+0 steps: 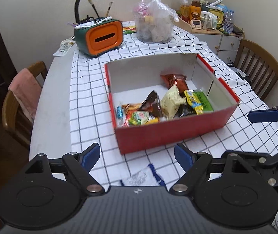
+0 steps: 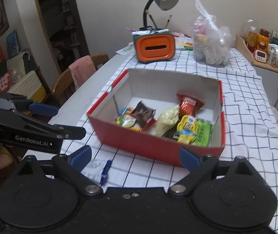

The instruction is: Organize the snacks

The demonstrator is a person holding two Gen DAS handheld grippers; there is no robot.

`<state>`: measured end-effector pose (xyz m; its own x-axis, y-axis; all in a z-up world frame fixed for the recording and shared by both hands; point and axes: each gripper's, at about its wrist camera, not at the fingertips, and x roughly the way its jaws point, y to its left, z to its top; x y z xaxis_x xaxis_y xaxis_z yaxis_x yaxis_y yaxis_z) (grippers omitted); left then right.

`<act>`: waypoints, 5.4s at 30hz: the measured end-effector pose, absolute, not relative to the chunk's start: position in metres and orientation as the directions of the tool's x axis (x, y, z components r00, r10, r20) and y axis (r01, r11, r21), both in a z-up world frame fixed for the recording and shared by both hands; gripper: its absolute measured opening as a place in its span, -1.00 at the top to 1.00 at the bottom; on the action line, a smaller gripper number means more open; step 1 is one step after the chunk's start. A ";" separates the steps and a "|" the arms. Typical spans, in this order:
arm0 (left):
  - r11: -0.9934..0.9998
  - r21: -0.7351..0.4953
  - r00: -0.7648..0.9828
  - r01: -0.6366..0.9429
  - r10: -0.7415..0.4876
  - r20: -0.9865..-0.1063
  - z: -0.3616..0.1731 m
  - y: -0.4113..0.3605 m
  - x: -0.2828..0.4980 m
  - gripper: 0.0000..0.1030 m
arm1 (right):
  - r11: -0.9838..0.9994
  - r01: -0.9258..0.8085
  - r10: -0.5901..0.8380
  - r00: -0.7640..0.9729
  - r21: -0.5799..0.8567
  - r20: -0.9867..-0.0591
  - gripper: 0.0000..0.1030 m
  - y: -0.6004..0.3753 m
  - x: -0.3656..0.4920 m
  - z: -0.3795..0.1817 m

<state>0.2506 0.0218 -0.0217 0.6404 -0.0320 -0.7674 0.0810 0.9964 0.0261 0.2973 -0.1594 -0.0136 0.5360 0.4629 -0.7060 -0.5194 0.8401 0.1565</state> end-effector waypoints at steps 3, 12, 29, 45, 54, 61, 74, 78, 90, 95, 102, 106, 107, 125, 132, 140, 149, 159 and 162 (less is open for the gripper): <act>0.998 0.013 0.638 0.065 -0.031 -0.770 -0.028 0.032 0.236 -0.64 | 0.826 -0.541 0.474 0.515 0.157 -0.715 -0.97 -0.153 0.286 -0.021; 0.999 0.034 0.610 0.005 0.024 -0.792 -0.060 0.053 0.198 -0.64 | 0.775 -0.619 0.476 0.442 0.126 -0.760 -0.99 -0.123 0.253 -0.054; 0.999 0.031 0.551 -0.023 0.039 -0.833 -0.097 0.070 0.161 -0.64 | 0.638 -0.769 0.435 0.330 0.028 -0.837 -0.69 -0.065 0.233 -0.121; 0.991 0.065 0.552 0.113 -0.008 -0.834 -0.100 0.057 0.171 -0.64 | 0.583 -0.812 0.418 0.293 0.006 -0.860 -0.04 -0.052 0.244 -0.142; 0.966 0.096 0.537 0.241 -0.051 -0.842 -0.102 0.045 0.197 -0.64 | 0.578 -0.816 0.420 0.279 0.018 -0.863 0.09 -0.057 0.242 -0.142; 0.911 0.080 0.479 0.404 -0.136 -0.867 -0.110 0.027 0.235 -0.64 | 0.655 -0.748 0.444 0.265 0.109 -0.856 0.09 -0.097 0.250 -0.137; 0.836 0.044 0.328 0.547 -0.166 -0.930 -0.147 0.010 0.292 -0.64 | 0.752 -0.601 0.508 0.266 0.271 -0.819 0.09 -0.167 0.253 -0.124; 0.849 0.036 0.307 0.527 -0.150 -0.940 -0.157 0.012 0.300 -0.65 | 0.761 -0.571 0.526 0.265 0.307 -0.808 0.09 -0.174 0.253 -0.123; 0.913 0.005 0.337 0.407 -0.145 -0.930 -0.152 0.018 0.293 -0.16 | 0.772 -0.544 0.538 0.283 0.329 -0.794 0.09 -0.175 0.250 -0.122; 0.944 0.018 0.367 0.329 -0.110 -0.924 -0.151 0.011 0.284 0.03 | 0.799 -0.516 0.509 0.306 0.309 -0.805 0.09 -0.175 0.249 -0.121; 0.978 0.025 0.391 0.207 -0.060 -0.918 -0.146 0.008 0.270 0.06 | 0.841 -0.465 0.462 0.352 0.276 -0.814 0.09 -0.177 0.244 -0.116; 0.985 0.012 0.403 0.175 -0.061 -0.913 -0.138 0.008 0.259 0.06 | 0.857 -0.442 0.446 0.376 0.266 -0.813 0.09 -0.180 0.240 -0.111; 0.986 0.009 0.406 0.168 -0.061 -0.912 -0.135 0.008 0.257 0.06 | 0.860 -0.437 0.444 0.381 0.265 -0.811 0.09 -0.181 0.239 -0.110; 0.997 0.010 0.548 0.081 -0.036 -0.836 -0.058 0.006 0.228 0.07 | 0.876 -0.429 0.439 0.513 0.223 -0.738 0.09 -0.188 0.244 -0.052; 0.996 0.001 0.588 0.089 -0.052 -0.807 -0.033 0.008 0.237 0.13 | 0.866 -0.464 0.450 0.553 0.189 -0.701 0.09 -0.183 0.258 -0.029; 0.997 -0.038 0.483 0.060 -0.062 -0.873 -0.066 0.029 0.239 0.12 | 0.855 -0.460 0.481 0.529 0.240 -0.699 0.09 -0.187 0.261 -0.036; 0.994 -0.085 0.318 0.061 -0.100 -0.943 -0.117 0.003 0.219 -0.42 | 0.862 -0.413 0.479 0.474 0.294 -0.739 0.09 -0.199 0.247 -0.062; 0.998 -0.053 0.247 0.017 -0.055 -0.967 -0.147 -0.017 0.213 -0.40 | 0.875 -0.379 0.459 0.455 0.300 -0.763 0.09 -0.205 0.241 -0.075; 0.998 -0.055 0.243 0.012 -0.057 -0.968 -0.149 -0.018 0.214 -0.28 | 0.876 -0.378 0.457 0.455 0.299 -0.764 0.09 -0.205 0.240 -0.076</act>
<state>0.2136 -0.0183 -0.1493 0.2428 -0.0565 -0.9684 0.0122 0.9984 -0.0552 0.2403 -0.2053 -0.0758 0.4550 0.4571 -0.7643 -0.3784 0.8761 0.2987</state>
